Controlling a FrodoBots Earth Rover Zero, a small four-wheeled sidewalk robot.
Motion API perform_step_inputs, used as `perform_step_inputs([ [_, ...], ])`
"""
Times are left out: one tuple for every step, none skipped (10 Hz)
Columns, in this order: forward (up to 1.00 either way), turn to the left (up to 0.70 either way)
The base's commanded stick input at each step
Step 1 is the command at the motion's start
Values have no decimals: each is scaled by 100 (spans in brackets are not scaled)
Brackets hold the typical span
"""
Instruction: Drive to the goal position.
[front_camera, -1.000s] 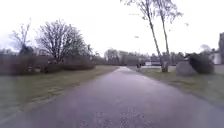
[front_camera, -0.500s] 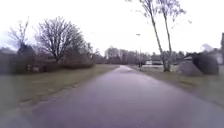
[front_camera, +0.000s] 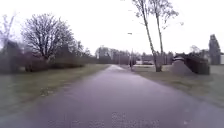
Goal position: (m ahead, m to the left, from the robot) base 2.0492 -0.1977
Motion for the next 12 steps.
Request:
perform_step_inputs([
  [100,0],
  [100,0],
  [100,0],
  [100,0],
  [100,0],
  [100,0],
  [100,0],
  [100,0],
  [100,0],
  [100,0],
  [100,0],
  [100,0],
])
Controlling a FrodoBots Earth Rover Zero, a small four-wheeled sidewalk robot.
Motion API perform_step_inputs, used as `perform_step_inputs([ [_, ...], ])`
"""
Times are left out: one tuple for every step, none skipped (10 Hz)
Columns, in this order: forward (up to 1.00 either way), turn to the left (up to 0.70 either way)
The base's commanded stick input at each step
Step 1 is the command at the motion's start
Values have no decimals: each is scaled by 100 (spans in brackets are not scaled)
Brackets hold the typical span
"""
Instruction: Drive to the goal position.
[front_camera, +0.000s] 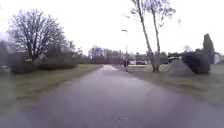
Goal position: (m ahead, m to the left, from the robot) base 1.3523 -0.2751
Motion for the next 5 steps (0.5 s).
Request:
perform_step_inputs([
  [100,0],
  [100,0],
  [100,0],
  [100,0],
  [100,0],
])
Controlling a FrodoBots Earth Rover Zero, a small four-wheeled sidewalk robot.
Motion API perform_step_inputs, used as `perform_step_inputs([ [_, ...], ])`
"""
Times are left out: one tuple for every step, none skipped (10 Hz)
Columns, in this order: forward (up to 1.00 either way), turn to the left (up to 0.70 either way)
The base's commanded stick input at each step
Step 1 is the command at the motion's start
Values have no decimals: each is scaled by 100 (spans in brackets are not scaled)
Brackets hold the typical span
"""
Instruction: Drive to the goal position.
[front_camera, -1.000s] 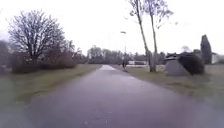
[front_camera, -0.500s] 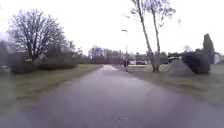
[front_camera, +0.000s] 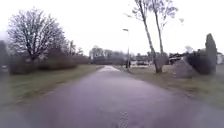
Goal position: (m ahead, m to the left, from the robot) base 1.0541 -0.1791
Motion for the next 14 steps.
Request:
perform_step_inputs([
  [100,0],
  [100,0],
  [100,0],
  [100,0],
  [100,0],
  [100,0],
  [100,0],
  [100,0],
  [100,0],
  [100,0],
  [100,0],
  [100,0],
  [100,0],
  [100,0],
])
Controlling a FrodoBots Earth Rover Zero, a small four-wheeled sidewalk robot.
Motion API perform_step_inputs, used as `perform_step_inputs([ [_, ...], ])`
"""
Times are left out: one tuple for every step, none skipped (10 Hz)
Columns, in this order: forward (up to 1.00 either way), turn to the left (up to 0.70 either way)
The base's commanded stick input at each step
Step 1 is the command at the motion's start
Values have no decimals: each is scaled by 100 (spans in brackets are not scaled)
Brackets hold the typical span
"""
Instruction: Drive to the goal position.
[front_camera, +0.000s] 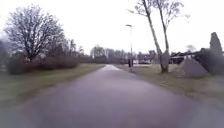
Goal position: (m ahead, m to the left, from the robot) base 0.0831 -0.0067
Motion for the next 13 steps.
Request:
perform_step_inputs([
  [100,0],
  [100,0],
  [100,0],
  [100,0],
  [100,0],
  [100,0],
  [100,0],
  [100,0],
  [100,0],
  [100,0],
  [100,0],
  [0,0],
  [0,0],
])
